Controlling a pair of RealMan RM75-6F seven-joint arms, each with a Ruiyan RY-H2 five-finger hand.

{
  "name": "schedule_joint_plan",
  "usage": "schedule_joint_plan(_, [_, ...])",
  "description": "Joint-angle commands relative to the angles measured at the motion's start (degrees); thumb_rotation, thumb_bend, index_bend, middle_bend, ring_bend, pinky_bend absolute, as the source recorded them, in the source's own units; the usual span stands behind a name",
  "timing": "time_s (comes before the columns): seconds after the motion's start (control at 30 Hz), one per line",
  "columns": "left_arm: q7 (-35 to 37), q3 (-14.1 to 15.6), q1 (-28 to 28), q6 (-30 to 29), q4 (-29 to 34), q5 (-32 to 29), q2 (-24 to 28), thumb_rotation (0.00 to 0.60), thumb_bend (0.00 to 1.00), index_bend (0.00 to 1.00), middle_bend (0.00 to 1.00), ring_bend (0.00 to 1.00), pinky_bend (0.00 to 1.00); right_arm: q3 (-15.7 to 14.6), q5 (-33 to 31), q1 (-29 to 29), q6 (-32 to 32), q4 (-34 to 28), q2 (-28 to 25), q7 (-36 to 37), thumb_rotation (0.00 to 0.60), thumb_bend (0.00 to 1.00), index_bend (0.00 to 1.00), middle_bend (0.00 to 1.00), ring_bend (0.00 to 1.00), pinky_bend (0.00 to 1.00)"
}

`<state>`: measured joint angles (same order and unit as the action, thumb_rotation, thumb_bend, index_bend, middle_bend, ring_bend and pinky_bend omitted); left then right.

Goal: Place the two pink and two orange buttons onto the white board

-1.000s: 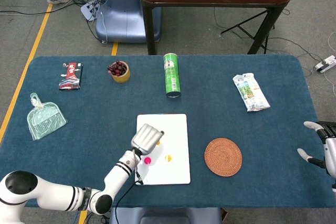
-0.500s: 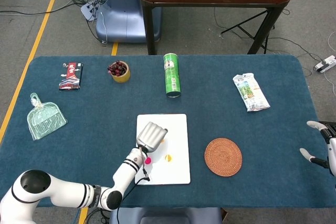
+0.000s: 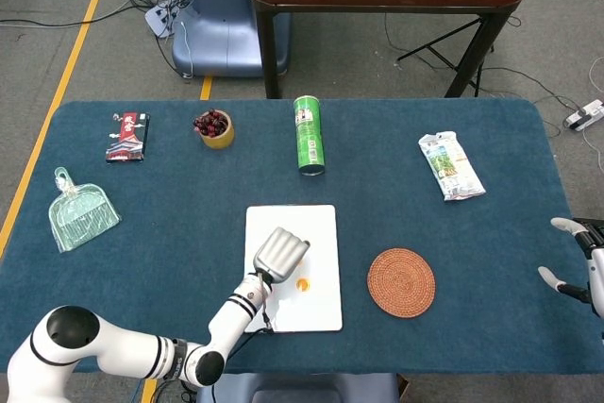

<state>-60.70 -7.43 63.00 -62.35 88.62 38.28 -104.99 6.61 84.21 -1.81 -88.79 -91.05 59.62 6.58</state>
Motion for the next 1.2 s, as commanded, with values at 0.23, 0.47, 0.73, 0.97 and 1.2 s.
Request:
schedule_joint_plan(0.23, [0.3, -0.3, 0.3, 0.1, -0.9, -0.1, -0.6, 0.6, 0.35, 0.54, 1.0, 1.0, 1.0, 0.0, 0.0, -0.1, 0.1, 0.0, 0.0, 0.0, 0.6, 0.06, 0.29, 0.33, 0.29, 0.54])
schedule_joint_plan(0.47, [0.0, 0.2, 0.3, -0.1, -0.5, 0.3, -0.5, 0.6, 0.35, 0.52, 1.0, 1.0, 1.0, 0.0, 0.0, -0.1, 0.2, 0.0, 0.0, -0.1, 0.6, 0.06, 0.28, 0.33, 0.29, 0.54])
schedule_joint_plan(0.73, [-0.3, 0.2, 0.2, -0.6, -0.7, 0.2, -0.7, 0.6, 0.34, 0.38, 1.0, 1.0, 1.0, -0.1, 0.1, -0.1, 0.1, 0.0, 0.0, -0.2, 0.6, 0.06, 0.29, 0.33, 0.29, 0.54])
schedule_joint_plan(0.97, [0.4, 0.3, -0.7, -1.8, 0.3, 0.8, 0.5, 0.6, 0.34, 0.34, 1.0, 1.0, 1.0, 0.0, 0.1, -0.1, 0.2, 0.0, -0.1, 0.1, 0.6, 0.06, 0.29, 0.33, 0.29, 0.54])
schedule_joint_plan(1.2, [2.9, 3.0, -4.6, -6.5, 6.7, 5.9, 6.1, 0.6, 0.34, 0.36, 1.0, 1.0, 1.0, -0.2, 0.4, -0.2, 0.2, 0.0, 0.0, -0.2, 0.6, 0.06, 0.29, 0.33, 0.29, 0.54])
